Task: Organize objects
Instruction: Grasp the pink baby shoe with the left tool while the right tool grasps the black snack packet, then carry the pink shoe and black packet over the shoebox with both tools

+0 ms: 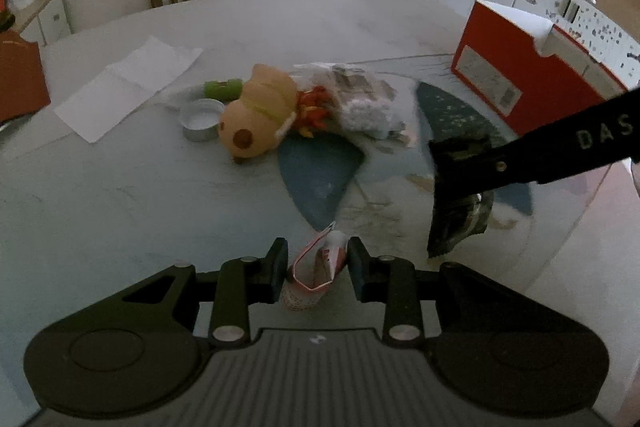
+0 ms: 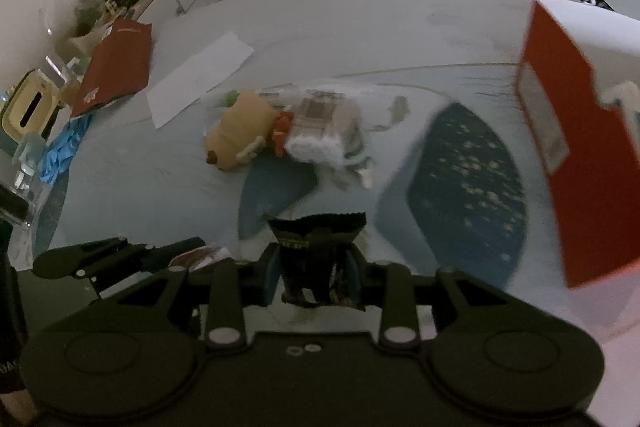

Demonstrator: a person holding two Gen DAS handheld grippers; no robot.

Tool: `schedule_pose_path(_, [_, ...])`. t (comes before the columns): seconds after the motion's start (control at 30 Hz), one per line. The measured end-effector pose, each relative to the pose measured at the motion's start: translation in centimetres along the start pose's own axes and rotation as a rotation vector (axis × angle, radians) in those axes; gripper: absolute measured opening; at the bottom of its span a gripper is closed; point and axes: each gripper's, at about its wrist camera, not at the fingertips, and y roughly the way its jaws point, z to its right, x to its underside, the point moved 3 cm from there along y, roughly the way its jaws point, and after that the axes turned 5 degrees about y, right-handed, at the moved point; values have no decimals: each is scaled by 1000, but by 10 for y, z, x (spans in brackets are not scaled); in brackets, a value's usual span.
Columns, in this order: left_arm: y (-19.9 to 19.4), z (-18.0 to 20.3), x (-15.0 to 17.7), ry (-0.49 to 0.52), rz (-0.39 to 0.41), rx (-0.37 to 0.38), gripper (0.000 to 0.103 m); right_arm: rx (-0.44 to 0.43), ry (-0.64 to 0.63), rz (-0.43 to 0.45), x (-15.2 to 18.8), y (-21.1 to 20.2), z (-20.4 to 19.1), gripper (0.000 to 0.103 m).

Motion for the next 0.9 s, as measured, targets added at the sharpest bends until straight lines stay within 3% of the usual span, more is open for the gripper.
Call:
schedule_pose_path(0.47, [-39, 80, -38, 46, 59, 92, 31, -19, 56, 104, 7, -83, 57, 31])
schedule_pose_path(0.9, [-41, 162, -88, 133, 110, 128, 31, -1, 86, 219, -10, -153, 132, 31])
